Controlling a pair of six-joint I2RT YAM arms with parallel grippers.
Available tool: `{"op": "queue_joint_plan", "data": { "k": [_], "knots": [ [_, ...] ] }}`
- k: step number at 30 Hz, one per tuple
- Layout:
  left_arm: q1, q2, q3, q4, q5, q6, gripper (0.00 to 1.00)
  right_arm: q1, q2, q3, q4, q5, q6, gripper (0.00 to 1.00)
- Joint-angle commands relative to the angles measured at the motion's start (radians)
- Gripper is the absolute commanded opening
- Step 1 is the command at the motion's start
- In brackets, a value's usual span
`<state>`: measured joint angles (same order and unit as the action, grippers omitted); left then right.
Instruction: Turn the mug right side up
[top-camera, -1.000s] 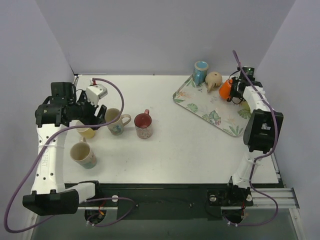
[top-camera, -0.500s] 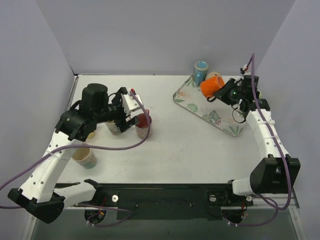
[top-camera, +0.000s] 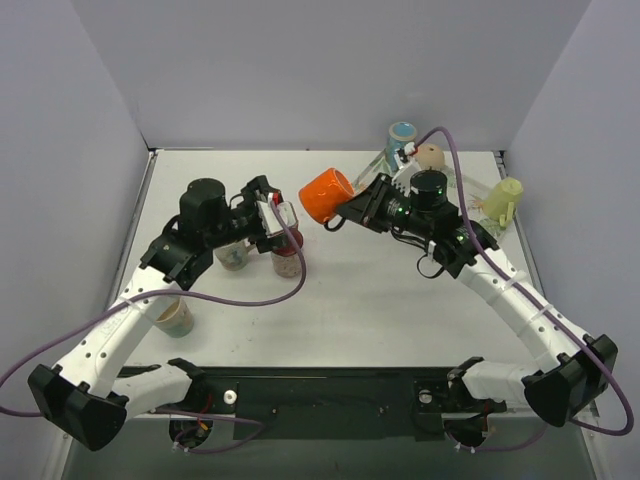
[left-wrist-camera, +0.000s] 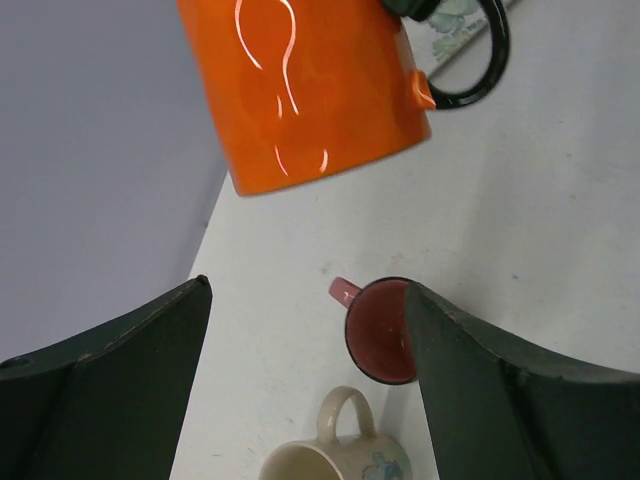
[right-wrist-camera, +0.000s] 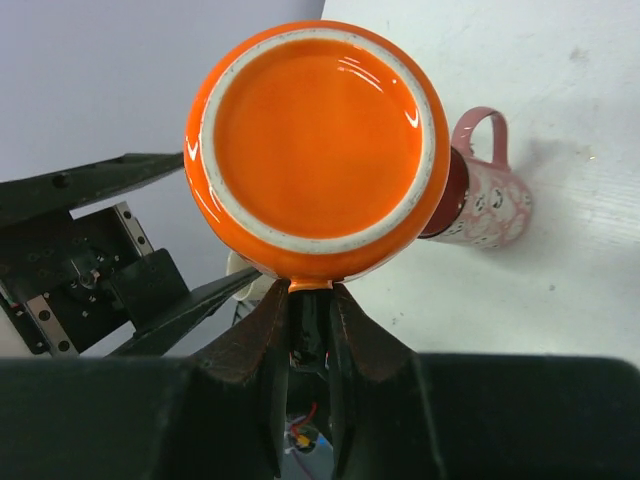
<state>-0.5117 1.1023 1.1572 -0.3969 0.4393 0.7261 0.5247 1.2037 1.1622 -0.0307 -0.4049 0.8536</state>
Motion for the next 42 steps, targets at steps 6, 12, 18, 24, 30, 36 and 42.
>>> {"op": "queue_joint_plan", "data": {
  "k": [6,12,18,24,30,36,42],
  "knots": [
    [-0.011,0.031,-0.047,0.303,-0.080,0.025,0.89,0.083,0.062,0.114,0.204,0.113,0.151,0.00],
    [-0.013,0.060,-0.014,0.322,-0.126,0.027,0.89,0.122,0.082,0.134,0.199,0.107,0.147,0.00],
    [-0.013,0.074,-0.013,0.340,-0.157,0.022,0.89,0.153,0.099,0.134,0.212,0.100,0.157,0.00],
    [-0.013,0.070,0.009,0.340,-0.201,0.038,0.89,0.179,0.138,0.151,0.232,0.066,0.176,0.00],
    [-0.016,0.013,-0.079,0.458,-0.237,0.059,0.87,0.178,0.165,0.142,0.236,0.051,0.186,0.00],
    [-0.036,-0.070,-0.282,0.656,-0.257,0.065,0.87,0.196,0.189,0.177,0.226,0.037,0.196,0.00],
    [-0.053,-0.110,-0.438,0.923,-0.306,0.045,0.87,0.198,0.174,0.175,0.172,0.043,0.164,0.00]
  ]
}}
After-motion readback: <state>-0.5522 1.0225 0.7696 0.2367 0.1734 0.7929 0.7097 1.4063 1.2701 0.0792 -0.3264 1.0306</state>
